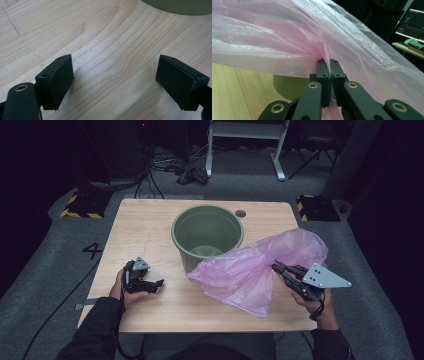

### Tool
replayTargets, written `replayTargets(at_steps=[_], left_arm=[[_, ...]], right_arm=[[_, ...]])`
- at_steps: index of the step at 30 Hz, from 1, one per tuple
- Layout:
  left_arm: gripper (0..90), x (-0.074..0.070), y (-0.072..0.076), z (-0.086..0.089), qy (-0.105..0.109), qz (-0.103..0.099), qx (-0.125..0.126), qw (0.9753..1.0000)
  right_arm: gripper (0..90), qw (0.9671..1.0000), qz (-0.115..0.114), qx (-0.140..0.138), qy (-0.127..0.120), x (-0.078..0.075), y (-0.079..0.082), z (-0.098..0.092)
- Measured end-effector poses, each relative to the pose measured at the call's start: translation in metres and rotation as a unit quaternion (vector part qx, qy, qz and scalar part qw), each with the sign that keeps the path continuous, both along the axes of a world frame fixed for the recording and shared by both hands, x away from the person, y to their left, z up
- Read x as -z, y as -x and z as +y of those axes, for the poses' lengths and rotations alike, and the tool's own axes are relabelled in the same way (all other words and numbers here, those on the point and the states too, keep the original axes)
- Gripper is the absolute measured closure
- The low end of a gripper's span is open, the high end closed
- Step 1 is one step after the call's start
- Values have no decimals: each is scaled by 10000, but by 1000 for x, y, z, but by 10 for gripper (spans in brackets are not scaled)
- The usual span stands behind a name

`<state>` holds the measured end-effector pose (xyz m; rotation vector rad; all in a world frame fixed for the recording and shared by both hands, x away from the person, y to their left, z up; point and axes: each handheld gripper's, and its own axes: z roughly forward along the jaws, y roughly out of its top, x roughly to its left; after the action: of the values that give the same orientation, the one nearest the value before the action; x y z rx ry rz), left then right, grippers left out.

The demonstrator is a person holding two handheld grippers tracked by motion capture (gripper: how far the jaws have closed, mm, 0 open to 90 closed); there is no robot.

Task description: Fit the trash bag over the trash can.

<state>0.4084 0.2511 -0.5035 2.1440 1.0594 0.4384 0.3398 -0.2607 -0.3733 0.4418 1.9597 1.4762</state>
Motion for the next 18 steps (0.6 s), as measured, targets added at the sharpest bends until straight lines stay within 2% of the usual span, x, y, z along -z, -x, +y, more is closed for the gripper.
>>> replayTargets(at_steps=[9,13,18], left_arm=[[145,0,0,0,-18,17,13,10000],[146,0,0,0,-31,16,14,10000],[154,-2,1,1,-78,26,25,10000]], right_arm=[[884,9995,-153,255,-136,-20,-1,-4],[884,9990,-179,375,-137,-27,-7,-3],[884,9983,-186,552,-21,-35,-20,2]])
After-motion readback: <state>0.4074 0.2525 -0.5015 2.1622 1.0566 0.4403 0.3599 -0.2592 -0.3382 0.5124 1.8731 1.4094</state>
